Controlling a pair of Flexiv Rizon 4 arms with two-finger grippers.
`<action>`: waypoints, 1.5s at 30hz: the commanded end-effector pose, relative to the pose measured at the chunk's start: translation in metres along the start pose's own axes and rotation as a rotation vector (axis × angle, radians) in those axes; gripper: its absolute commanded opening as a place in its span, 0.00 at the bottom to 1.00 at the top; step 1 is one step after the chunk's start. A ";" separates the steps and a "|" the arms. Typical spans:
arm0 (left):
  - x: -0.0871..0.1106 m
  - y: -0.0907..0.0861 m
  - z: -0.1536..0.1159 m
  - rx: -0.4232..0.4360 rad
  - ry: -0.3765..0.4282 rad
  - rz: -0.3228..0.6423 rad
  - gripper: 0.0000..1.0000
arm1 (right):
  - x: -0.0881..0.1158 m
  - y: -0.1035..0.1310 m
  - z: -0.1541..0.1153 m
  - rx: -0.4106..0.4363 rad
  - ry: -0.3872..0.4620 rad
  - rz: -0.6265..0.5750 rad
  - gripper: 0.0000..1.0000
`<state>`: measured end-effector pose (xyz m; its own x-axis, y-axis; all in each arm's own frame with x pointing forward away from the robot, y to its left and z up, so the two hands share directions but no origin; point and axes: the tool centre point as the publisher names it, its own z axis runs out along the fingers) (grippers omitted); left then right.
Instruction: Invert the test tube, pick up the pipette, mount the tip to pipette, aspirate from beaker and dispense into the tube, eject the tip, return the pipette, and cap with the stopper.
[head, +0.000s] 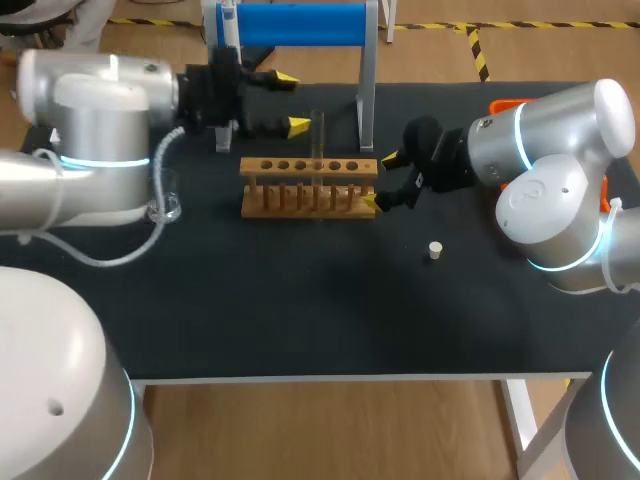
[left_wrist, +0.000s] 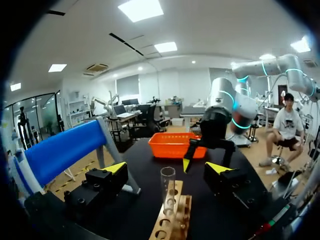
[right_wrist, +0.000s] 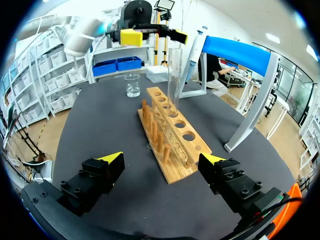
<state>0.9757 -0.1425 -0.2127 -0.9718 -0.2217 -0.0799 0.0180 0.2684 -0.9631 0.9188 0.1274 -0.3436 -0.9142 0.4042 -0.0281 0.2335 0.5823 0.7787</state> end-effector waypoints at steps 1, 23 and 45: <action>0.018 -0.016 -0.063 -0.067 -0.077 -0.007 1.00 | 0.000 0.000 0.000 0.002 0.001 0.000 1.00; 0.025 -0.022 -0.094 -0.074 -0.180 -0.027 1.00 | 0.000 0.000 0.000 0.002 0.001 0.000 1.00; -0.042 0.050 -0.211 -0.212 -0.481 -0.182 1.00 | 0.000 0.000 0.000 0.002 0.001 0.000 1.00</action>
<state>0.9752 0.0646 -0.2040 -0.7474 -0.6598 -0.0777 -0.2201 0.3563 -0.9081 0.9188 0.1276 -0.3435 -0.9142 0.4042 -0.0282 0.2334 0.5823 0.7787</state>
